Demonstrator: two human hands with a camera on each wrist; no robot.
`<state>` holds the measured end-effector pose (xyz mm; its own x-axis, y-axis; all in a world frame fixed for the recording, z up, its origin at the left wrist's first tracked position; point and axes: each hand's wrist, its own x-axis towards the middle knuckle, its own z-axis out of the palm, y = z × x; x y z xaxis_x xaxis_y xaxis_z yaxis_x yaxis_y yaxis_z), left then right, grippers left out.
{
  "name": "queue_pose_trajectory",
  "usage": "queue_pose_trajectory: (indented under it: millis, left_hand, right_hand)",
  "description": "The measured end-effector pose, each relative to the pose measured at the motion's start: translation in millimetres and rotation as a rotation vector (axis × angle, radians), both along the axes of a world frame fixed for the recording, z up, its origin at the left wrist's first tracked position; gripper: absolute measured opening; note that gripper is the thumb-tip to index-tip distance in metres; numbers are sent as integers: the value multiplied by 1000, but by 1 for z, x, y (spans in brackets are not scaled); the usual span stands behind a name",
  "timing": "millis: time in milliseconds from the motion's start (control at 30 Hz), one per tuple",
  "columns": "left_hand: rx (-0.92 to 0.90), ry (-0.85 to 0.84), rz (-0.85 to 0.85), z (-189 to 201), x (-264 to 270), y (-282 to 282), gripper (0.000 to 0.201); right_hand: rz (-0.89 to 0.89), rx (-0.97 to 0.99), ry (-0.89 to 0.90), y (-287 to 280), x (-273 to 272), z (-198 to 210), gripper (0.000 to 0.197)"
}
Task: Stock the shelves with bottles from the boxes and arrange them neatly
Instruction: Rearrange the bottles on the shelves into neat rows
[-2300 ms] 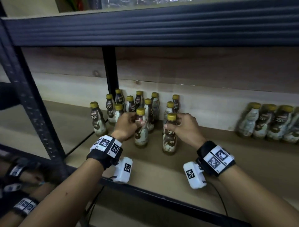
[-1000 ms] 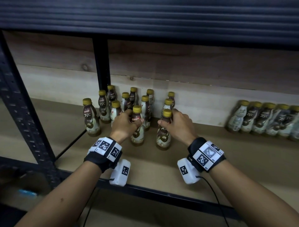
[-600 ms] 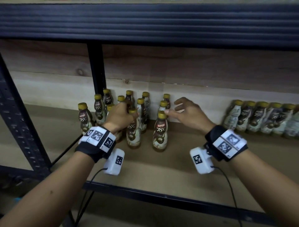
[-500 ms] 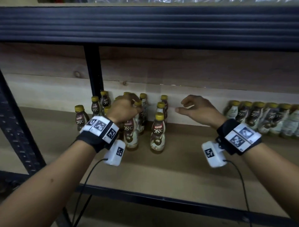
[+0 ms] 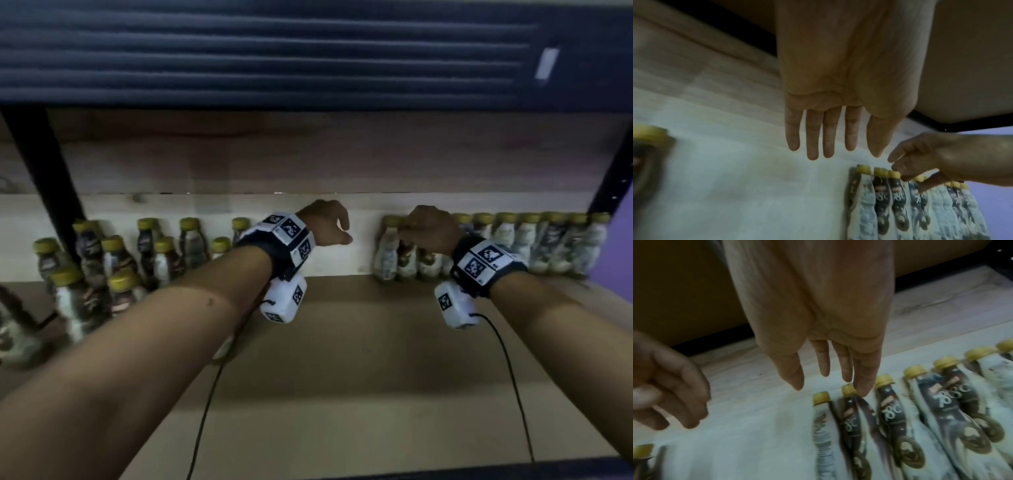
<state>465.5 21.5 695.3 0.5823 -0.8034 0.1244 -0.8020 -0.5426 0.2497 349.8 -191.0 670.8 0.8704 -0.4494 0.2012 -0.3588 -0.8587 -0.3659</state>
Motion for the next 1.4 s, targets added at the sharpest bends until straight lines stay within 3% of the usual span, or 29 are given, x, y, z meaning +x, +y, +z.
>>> queue_pose_trajectory:
  millis: [67,200,300,367,467,533,633,933,1133,1400]
  left_hand:
    - [3,33,18,-15,-3,-38,39]
    - [-33,115,112,-40,-6,-97,52]
    - [-163,218,202,-53,-2,-130,43]
    - [-262,290,253,-64,2,-146,41]
    - [-422,370,309,-81,2,-160,50]
    - [-509,365,335,-91,1,-162,49]
    - [-585,331,360,-98,-2,-157,50]
    - [-685,305,405,-97,8,-95,35]
    - [-748,234,550,-93,30,-39,35]
    - [-766,213,719,-98,56,5,39]
  right_hand:
    - [-27,63,-75,-28,4,-10,28]
    - [-16,260,-156,-68,21,-27,58]
    - [39,294,-158,-81,31,-34,68]
    - [64,224,-144,-83,34,-39,61]
    - [137,153,-174,-78,33,-48,31]
    - [165,149,-184,-73,30,-53,37]
    - [205,236,-194,-67,25,-55,40]
    - [276,225,-189,-29,54,-46,31]
    - [322,344,-208,16,87,-40,26]
    - [303,328,-228,50,112,-44,32]
